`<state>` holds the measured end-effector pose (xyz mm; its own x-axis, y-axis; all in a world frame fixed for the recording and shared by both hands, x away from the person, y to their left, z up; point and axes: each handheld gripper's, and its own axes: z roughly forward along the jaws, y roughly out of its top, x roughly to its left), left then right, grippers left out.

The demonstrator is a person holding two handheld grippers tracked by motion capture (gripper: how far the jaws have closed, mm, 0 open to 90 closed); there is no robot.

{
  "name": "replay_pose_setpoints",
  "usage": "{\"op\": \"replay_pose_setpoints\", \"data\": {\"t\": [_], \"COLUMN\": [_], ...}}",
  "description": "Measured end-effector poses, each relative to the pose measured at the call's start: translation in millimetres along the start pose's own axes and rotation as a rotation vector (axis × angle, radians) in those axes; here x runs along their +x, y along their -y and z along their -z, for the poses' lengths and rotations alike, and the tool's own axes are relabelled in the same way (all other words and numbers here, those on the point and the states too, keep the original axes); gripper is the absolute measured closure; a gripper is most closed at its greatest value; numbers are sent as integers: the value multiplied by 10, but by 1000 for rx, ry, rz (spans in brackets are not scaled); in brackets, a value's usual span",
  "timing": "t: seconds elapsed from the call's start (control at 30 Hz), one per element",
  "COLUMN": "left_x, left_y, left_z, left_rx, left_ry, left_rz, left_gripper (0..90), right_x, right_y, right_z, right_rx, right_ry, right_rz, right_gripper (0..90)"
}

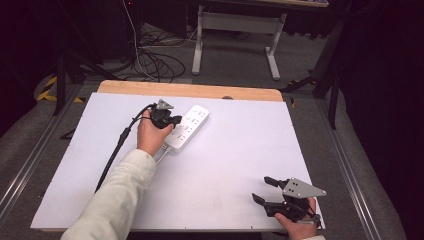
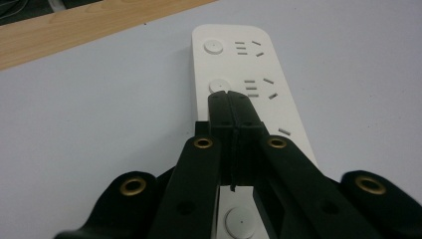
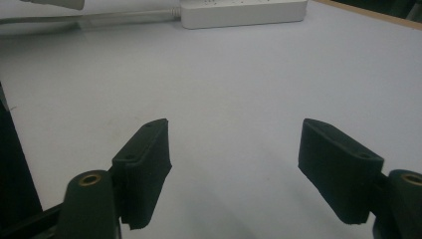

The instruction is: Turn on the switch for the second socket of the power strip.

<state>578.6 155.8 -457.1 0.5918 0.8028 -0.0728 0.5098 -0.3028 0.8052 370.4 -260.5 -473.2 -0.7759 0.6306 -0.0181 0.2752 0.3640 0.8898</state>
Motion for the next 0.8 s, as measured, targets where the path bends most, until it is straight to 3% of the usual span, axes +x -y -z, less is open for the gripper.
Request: {"op": "replay_pose_setpoints", "data": {"t": [0.1,0.27,0.57,0.67,0.8], "left_x": [-1,-12,-14,-22,-38], "left_y": [15,37,49,40,29], "left_z": [-24,-82,-115,-110,-100], "left_rx": [12,19,24,36,50], "left_ry": [4,23,23,18,-6], "left_rz": [-13,8,9,11,-17], "left_gripper": [900,900,900,900,900], "right_x": [2,4,0,2,7], "right_y": [-1,-2,1,1,-1], "right_z": [-1,-2,-3,-3,-3], "right_rx": [1,2,3,3,4], "right_ry": [0,0,-2,-3,-4], "right_rz": [2,3,3,3,5], "right_gripper": [292,292,292,292,292]}}
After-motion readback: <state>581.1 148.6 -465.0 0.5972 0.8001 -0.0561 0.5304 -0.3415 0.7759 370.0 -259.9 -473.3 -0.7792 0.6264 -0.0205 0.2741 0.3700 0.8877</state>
